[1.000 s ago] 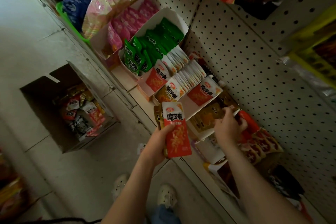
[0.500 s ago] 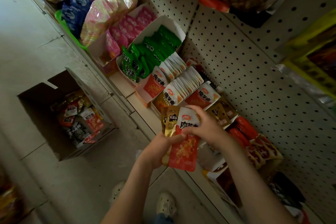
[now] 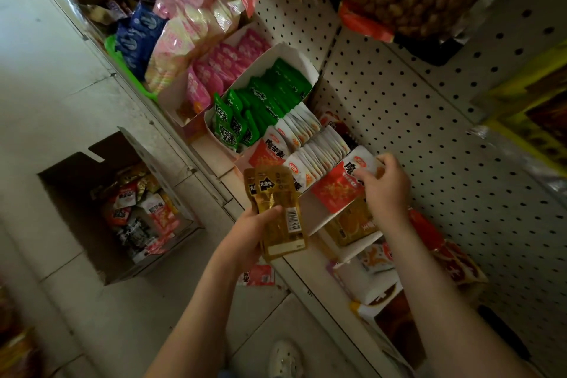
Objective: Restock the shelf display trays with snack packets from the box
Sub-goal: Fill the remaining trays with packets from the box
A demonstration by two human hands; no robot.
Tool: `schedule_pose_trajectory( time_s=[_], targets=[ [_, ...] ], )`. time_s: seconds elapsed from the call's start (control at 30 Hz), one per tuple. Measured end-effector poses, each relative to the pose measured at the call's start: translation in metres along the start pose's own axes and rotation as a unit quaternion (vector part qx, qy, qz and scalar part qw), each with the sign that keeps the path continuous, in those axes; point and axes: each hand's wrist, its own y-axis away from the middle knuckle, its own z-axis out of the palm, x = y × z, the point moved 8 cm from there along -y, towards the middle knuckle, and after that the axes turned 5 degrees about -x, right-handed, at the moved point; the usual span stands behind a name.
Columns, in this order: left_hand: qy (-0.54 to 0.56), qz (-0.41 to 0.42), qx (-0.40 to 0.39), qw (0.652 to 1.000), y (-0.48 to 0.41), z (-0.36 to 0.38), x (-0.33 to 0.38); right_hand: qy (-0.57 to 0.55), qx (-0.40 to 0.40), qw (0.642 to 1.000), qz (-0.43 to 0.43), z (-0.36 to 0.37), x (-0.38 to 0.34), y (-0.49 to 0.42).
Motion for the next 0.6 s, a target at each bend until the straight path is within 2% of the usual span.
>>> schedule_pose_trajectory(
  time_s=[0.13, 0.23, 0.3, 0.53, 0.6],
  targets=[
    [-0.008, -0.010, 0.005, 1.000, 0.000, -0.003, -0.003, 0.097, -0.016, 0.995, -0.011, 0.017, 0.006, 0.005],
    [-0.012, -0.015, 0.009, 1.000, 0.000, -0.006, -0.007, 0.221, -0.047, 0.974, -0.022, 0.035, 0.017, 0.009],
    [-0.012, -0.015, 0.015, 1.000, 0.000, -0.010, -0.010, 0.265, -0.029, 0.963, -0.030, 0.040, 0.020, 0.008],
    [-0.003, -0.002, 0.022, 1.000, 0.007, -0.022, -0.008, 0.322, 0.068, 0.944, -0.001, 0.034, 0.021, 0.002],
    [-0.027, 0.016, 0.035, 0.999, 0.009, -0.023, -0.006, 0.294, 0.088, 0.952, 0.001, 0.029, 0.012, 0.006]
  ],
)
